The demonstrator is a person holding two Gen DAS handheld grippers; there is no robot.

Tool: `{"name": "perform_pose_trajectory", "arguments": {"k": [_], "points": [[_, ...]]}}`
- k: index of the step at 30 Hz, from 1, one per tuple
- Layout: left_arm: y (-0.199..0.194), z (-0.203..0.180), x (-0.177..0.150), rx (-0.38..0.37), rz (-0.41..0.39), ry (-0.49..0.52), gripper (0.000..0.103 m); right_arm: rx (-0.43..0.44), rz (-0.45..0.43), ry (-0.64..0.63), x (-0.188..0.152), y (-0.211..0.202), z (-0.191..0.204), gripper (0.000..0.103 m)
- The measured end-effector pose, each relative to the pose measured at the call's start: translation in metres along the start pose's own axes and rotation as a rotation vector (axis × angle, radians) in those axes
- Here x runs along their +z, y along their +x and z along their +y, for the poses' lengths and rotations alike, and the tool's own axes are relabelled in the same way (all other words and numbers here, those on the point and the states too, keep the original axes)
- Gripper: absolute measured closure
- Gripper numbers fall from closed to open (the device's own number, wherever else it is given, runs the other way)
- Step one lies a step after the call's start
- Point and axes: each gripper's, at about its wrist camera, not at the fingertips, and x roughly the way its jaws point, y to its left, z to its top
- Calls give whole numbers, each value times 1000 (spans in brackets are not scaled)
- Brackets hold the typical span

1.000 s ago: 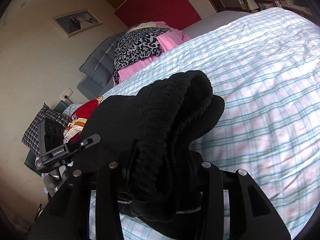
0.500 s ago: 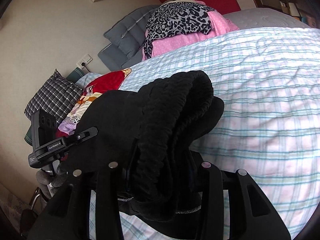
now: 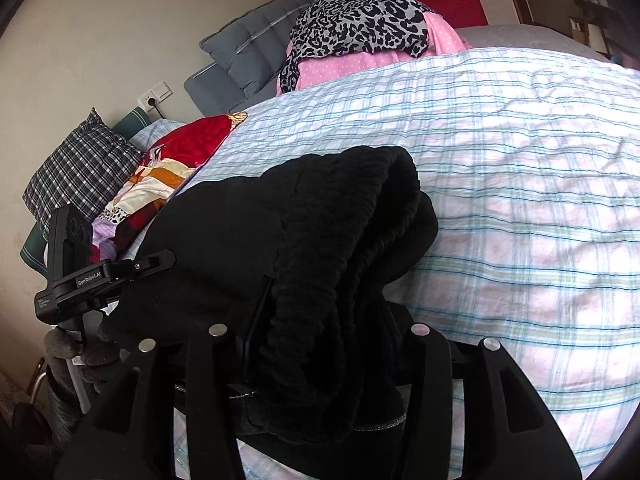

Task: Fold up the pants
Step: 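Set the folded bundle down on the sheet and open both tools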

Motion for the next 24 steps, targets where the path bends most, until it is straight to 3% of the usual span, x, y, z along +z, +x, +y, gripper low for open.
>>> {"name": "perform_pose_trajectory", "arguments": {"k": [5, 7, 12, 14, 17, 20, 24], "points": [[1, -12, -8, 51, -12, 37, 32, -65, -1, -17, -6, 2, -1, 40], [0, -18, -12, 100, -30, 68, 26, -89, -8, -27, -7, 1, 0, 36], [0, -26, -19, 152, -51, 105, 23, -144, -33, -73, -12, -10, 7, 34], [-2, -27, -23, 170, -62, 114, 22, -192, -72, -99, -14, -23, 14, 34], [-12, -31, -30, 214, -105, 116, 22, -288, -207, -180, -19, -53, 36, 33], [-37, -33, -43, 207, -193, 78, 23, -272, -300, -263, -32, -73, 57, 33], [-70, -51, -63, 194, -340, 80, 23, -179, -253, -356, -48, -65, 70, 33]]}}
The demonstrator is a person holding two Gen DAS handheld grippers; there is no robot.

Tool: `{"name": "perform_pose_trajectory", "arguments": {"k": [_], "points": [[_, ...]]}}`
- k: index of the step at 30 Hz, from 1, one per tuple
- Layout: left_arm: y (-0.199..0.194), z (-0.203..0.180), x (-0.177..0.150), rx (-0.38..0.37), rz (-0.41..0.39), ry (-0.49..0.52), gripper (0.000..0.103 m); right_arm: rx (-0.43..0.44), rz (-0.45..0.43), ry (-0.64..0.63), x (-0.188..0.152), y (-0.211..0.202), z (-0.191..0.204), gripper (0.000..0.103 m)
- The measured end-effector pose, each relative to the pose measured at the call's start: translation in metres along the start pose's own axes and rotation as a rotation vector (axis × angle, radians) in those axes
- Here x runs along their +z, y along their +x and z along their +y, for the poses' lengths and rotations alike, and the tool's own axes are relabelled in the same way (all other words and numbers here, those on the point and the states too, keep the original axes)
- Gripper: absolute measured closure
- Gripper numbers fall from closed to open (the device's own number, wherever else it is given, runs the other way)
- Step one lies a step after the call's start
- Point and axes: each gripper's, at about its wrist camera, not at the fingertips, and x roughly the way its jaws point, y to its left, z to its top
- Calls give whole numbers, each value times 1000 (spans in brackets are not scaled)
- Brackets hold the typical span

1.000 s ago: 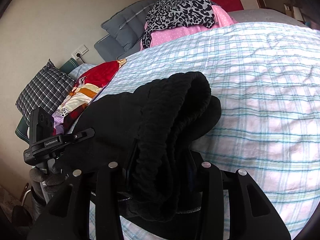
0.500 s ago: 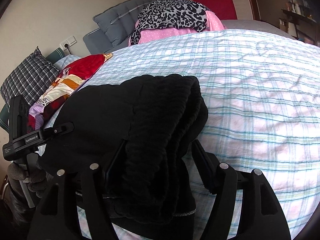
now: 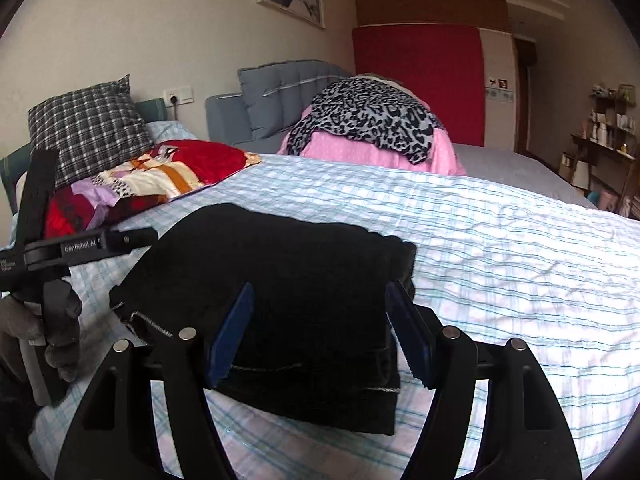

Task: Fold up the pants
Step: 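Set the folded bundle down on the sheet and open both tools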

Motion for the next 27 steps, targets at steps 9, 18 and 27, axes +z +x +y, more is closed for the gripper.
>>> {"name": "perform_pose_trajectory", "arguments": {"k": [9, 18, 27], "points": [[17, -67, -35, 125, 87, 281, 23, 45, 238, 66, -17, 34, -14, 32], [26, -69, -44, 204, 99, 306, 22, 29, 190, 59, -21, 24, -14, 32], [-4, -83, -54, 301, 39, 239, 22, 35, 75, 191, -20, -24, -40, 23]]}}
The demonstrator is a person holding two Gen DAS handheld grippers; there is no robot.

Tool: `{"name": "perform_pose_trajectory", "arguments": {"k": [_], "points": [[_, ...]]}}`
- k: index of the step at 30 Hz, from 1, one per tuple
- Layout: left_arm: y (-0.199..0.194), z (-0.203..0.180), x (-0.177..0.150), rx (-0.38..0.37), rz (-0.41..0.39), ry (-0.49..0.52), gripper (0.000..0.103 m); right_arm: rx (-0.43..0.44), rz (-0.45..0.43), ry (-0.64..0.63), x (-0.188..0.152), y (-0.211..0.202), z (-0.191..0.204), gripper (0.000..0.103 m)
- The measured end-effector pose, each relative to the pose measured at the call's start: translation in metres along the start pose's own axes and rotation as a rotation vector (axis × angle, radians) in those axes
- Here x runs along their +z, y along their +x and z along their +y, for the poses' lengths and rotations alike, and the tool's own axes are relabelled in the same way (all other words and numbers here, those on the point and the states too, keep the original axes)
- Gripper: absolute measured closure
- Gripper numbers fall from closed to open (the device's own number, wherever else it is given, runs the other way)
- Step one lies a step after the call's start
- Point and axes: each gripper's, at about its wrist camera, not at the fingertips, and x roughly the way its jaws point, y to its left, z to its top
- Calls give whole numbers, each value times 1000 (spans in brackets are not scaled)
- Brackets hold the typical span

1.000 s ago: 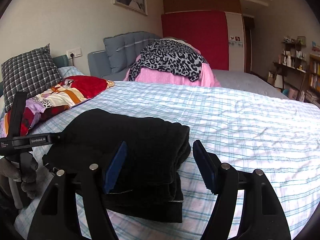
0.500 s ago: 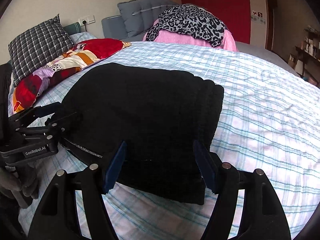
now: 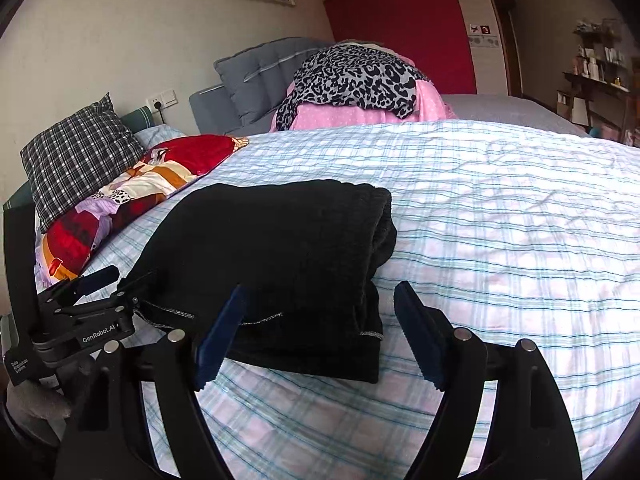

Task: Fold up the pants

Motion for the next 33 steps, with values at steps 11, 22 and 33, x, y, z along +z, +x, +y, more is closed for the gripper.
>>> {"name": "perform_pose_trajectory", "arguments": {"k": [11, 22, 33], "points": [[-49, -27, 2, 111, -120, 30, 6, 13, -53, -26, -2, -28, 6, 6], [-51, -34, 2, 166, -141, 28, 5, -33, -39, -106, -6, -27, 22, 3], [-37, -31, -9, 176, -132, -9, 5, -60, -37, -134, -10, -22, 28, 3]]}}
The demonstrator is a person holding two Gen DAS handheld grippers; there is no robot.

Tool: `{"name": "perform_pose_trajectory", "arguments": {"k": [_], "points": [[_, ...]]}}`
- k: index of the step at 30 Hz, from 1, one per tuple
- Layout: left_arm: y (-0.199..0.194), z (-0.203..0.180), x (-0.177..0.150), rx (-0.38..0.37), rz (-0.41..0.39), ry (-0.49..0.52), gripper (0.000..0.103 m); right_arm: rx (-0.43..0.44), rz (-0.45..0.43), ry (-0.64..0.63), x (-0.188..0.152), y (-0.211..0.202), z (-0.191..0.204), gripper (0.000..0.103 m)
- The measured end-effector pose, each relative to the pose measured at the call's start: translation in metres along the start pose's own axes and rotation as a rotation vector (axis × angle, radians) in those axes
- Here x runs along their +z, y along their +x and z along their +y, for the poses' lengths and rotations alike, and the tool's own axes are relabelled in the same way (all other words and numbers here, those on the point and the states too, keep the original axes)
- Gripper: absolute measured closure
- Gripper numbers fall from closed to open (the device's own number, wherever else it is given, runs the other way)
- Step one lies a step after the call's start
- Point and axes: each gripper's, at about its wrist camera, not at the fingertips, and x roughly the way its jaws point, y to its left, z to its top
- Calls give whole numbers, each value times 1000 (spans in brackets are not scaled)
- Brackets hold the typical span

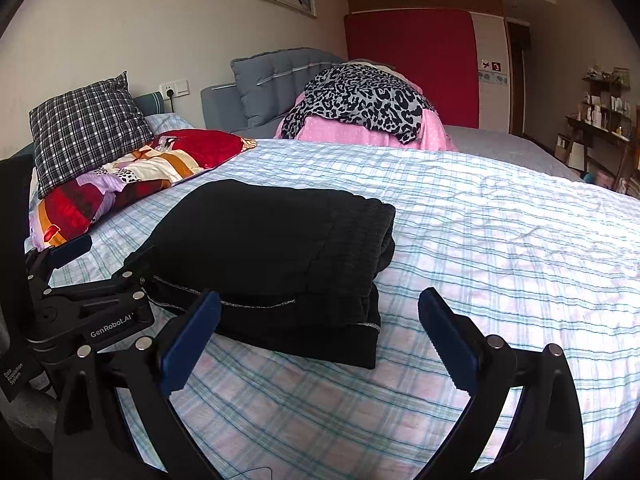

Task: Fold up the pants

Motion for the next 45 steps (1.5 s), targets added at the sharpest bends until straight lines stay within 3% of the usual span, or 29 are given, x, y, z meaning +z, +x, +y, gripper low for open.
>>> {"name": "perform_pose_trajectory", "arguments": {"k": [45], "points": [[11, 4, -8, -12, 24, -30, 5, -24, 19, -50, -6, 11, 11, 3]]}}
